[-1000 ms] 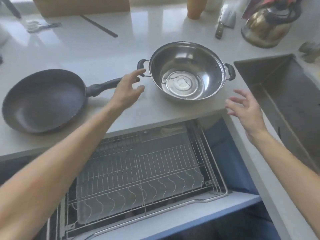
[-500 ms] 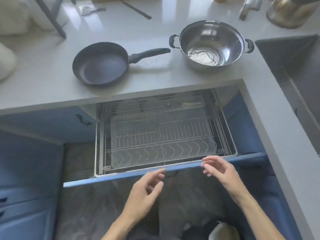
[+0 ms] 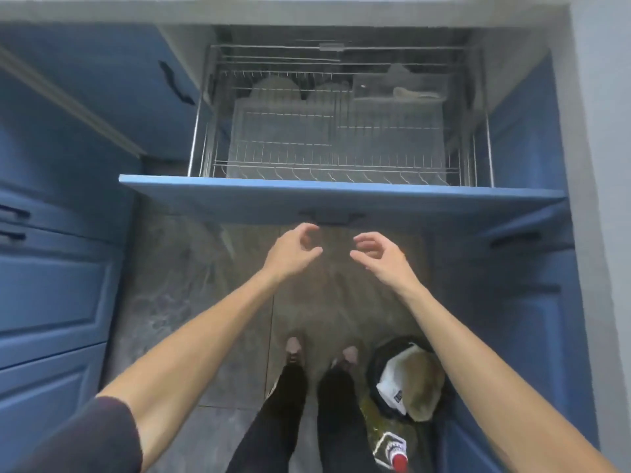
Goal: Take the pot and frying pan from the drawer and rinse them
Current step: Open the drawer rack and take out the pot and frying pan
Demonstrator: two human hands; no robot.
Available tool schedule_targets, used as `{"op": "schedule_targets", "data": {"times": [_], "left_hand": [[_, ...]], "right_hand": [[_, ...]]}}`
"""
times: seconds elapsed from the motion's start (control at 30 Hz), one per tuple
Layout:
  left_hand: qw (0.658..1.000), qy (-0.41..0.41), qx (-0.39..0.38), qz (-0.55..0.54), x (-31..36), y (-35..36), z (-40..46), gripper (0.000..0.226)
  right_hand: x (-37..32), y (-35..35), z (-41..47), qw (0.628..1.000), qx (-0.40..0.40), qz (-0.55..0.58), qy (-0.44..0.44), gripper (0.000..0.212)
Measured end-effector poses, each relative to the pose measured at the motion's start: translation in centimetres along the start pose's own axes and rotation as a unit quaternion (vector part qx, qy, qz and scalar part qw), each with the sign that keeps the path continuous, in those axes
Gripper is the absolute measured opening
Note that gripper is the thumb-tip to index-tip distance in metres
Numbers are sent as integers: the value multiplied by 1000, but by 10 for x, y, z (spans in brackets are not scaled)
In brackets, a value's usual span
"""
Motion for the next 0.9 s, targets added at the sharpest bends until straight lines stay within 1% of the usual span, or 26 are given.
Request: {"op": "schedule_targets", "data": {"times": [0.1, 0.2, 0.27, 0.33, 0.37, 0.4, 0.47, 0.5, 0.53, 0.6, 0.63, 0.67, 0.73, 0.77, 0.83, 0.9], "left_hand": [[999, -2, 9, 43, -13, 22, 47, 54], [999, 2, 21, 36, -22, 38, 83, 48], [999, 20, 36, 21, -25, 39, 95, 42], [998, 34, 47, 22, -24, 34, 99, 37], [998, 35, 46, 25, -24, 32, 100, 34], [998, 36, 40, 28, -23, 30, 100, 31], [998, 40, 23, 33, -21, 27, 104, 26], [999, 39, 21, 32, -20, 26, 106, 24], [999, 37, 26, 28, -20, 24, 110, 21], [998, 36, 51, 17, -20, 22, 116, 15], [997, 37, 62, 12, -21, 22, 119, 13], [997, 38, 67, 10, -22, 22, 122, 12], [997, 43, 59, 15, -23, 22, 130, 13], [997, 47, 49, 20, -22, 21, 134, 14], [998, 48, 33, 19, -18, 18, 143, 14], [999, 40, 30, 14, -11, 13, 151, 12]], "right_hand": [[21, 15, 43, 997, 19, -64, -33, 35], [39, 24, 82, 993, 41, -103, -50, 35], [58, 30, 100, 988, 19, -150, -28, 32], [73, 30, 103, 974, -15, -225, 20, 39], [79, 26, 100, 967, -11, -250, 39, 40], [81, 20, 95, 965, 15, -257, 45, 38], [72, 8, 86, 970, 99, -220, 7, 35], [64, 8, 85, 973, 102, -204, -26, 35], [56, 13, 87, 976, 70, -200, -51, 38], [48, 26, 97, 969, -20, -234, -73, 41], [46, 29, 105, 964, -30, -257, -66, 38], [43, 28, 111, 963, -14, -264, -50, 32], [38, 23, 118, 961, 58, -270, -10, 22], [36, 22, 119, 956, 81, -281, 3, 21], [32, 22, 125, 953, 87, -289, 23, 20], [25, 18, 135, 954, 73, -284, 57, 18]]}}
Point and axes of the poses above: each hand's wrist, its own z-axis towards the middle knuckle, its own y-axis out of the palm, x = y × z, the point moved 6 cm from there along z, towards the middle knuckle, and after that the axes turned 7 degrees about -y, right-handed, at the moved point
